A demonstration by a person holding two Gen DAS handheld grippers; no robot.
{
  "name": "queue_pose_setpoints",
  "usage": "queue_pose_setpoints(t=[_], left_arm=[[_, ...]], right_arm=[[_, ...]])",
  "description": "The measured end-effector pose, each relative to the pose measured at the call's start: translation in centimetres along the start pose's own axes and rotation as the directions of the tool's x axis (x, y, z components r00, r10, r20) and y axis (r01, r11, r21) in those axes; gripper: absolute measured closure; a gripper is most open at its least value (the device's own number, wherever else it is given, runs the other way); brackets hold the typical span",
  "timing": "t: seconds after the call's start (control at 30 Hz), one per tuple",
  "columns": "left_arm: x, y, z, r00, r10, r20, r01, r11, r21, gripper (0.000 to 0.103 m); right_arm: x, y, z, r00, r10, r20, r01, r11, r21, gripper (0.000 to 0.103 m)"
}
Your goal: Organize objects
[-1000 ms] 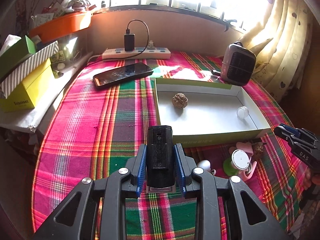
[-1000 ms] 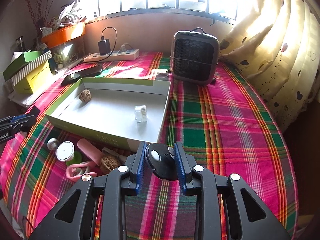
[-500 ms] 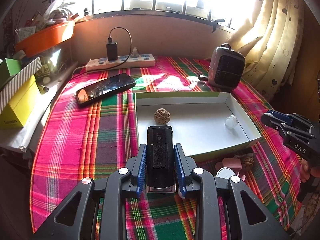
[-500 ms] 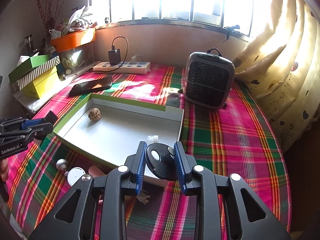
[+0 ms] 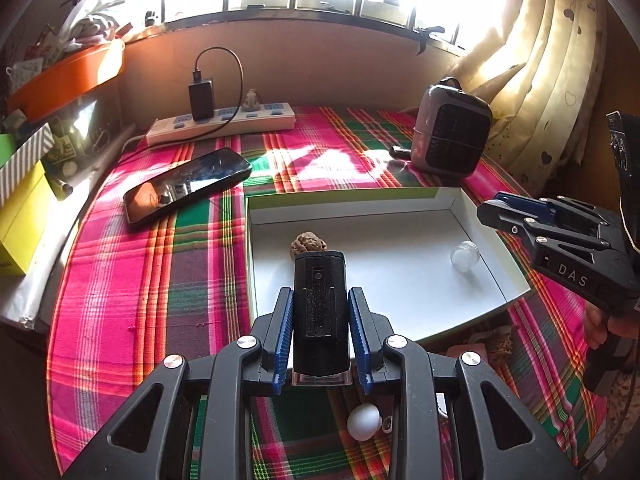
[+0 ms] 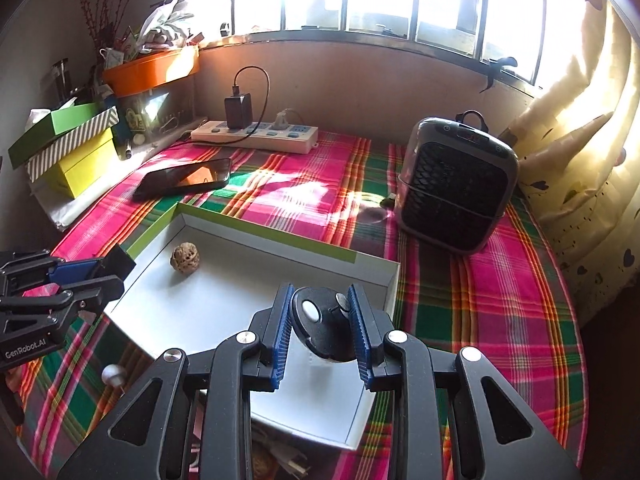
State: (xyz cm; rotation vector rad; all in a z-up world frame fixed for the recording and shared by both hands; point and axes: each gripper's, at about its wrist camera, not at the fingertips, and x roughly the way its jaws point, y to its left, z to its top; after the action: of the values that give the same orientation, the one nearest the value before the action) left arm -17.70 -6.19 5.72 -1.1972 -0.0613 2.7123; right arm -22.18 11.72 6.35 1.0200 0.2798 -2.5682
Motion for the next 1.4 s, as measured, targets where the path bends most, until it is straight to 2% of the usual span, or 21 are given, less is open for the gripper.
queue_pose_setpoints(t=[0.2, 0.6, 1.4], left_arm=[[1.5, -0.1, 0.5, 1.000, -0.009, -0.019, 0.009, 1.000, 0.002, 0.078], [4.5, -0.1, 0.8, 0.998, -0.003, -0.068, 0.003, 1.000, 0.000, 0.078], [6.4, -0.3, 1.1, 0.995, 0.009, -0.098, -0.007, 1.000, 0.013, 0.078]], right_arm=[[2.7, -0.3, 0.8, 0.998, 0.016, -0.054, -0.016, 1.000, 0.009, 0.074], [6.0, -0.5, 1.4, 0.993, -0.015, -0.113, 0.013, 1.000, -0.017, 0.074], [7.9, -0.2, 1.2, 0.985, -0.056, -0.163, 0.046, 0.997, -0.067, 0.074]])
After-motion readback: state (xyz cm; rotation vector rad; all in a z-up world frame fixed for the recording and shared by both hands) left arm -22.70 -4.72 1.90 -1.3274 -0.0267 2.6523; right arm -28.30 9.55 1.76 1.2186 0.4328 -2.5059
